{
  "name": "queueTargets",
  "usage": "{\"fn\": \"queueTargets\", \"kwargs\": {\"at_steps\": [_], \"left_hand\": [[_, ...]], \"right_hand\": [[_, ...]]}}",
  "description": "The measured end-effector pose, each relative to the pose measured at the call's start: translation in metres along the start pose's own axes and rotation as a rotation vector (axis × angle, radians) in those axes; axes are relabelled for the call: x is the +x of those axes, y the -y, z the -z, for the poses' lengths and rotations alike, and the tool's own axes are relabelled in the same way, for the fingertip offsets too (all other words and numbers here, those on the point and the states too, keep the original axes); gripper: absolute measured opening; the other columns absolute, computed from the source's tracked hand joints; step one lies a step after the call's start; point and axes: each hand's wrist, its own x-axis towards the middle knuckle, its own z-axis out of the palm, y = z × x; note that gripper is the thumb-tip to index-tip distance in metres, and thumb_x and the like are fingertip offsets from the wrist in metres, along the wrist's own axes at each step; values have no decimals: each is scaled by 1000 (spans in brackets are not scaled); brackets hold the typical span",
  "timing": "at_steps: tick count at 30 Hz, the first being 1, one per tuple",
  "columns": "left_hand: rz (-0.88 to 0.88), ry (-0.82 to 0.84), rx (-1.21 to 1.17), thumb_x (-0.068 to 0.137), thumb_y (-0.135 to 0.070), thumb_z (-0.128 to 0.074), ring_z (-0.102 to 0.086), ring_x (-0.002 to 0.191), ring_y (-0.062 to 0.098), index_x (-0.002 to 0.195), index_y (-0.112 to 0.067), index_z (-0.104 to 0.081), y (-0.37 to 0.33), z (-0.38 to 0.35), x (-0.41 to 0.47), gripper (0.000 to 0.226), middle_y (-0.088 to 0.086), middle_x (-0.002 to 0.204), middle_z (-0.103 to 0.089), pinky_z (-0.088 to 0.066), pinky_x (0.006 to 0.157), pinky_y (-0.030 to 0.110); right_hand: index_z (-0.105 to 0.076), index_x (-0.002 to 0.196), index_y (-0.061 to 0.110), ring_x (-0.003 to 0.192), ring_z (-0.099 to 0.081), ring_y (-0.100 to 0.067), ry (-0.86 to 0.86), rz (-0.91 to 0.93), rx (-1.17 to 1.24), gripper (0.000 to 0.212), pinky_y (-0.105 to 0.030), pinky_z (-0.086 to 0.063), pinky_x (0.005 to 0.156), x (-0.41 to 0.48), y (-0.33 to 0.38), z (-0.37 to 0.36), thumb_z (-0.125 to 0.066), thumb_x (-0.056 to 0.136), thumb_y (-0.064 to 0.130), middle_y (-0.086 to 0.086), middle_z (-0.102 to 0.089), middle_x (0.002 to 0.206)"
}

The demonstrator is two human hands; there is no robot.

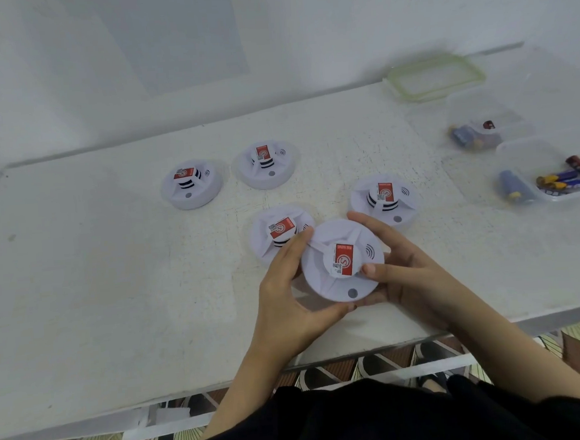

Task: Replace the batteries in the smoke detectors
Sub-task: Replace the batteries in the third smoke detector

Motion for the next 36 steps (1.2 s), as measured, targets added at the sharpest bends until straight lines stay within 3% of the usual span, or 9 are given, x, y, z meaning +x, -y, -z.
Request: {"fn": "queueTargets", "kwargs": {"at_steps": [5,9,15,36], "left_hand": [[-3,-4,-15,66,-39,-83,-46,133,15,142,-10,-42,0,0,-1,91,-6,144,-46,-49,99,48],[5,-2,-25,65,-41,-82,-45,133,13,142,-13,-42,-1,0,-1,91,-9,143,-46,-47,102,46],[3,9,-13,66,-41,-82,-43,134,11,142,-13,-41,-3,1,-3,91,-8,144,-46,-46,104,44],[4,18,0,66,-40,-83,-42,135,11,143,-10,-41,-4,2,-5,92,-3,145,-46,-45,105,44]], "right_hand": [[-45,134,32,103,-64,-37,11,-1,6,64,-42,-58,71,0,0,0,-58,79,2,-12,-65,119],[-47,134,33,105,-62,-38,41,0,31,67,-42,-58,71,-1,-1,1,-73,76,9,-15,-62,122],[-45,134,31,103,-64,-36,17,2,20,65,-41,-58,69,-2,-1,1,-57,78,1,-13,-64,119],[-44,134,32,102,-63,-33,47,18,10,68,-40,-58,71,-5,-4,3,-49,77,-3,-8,-62,123]]}}
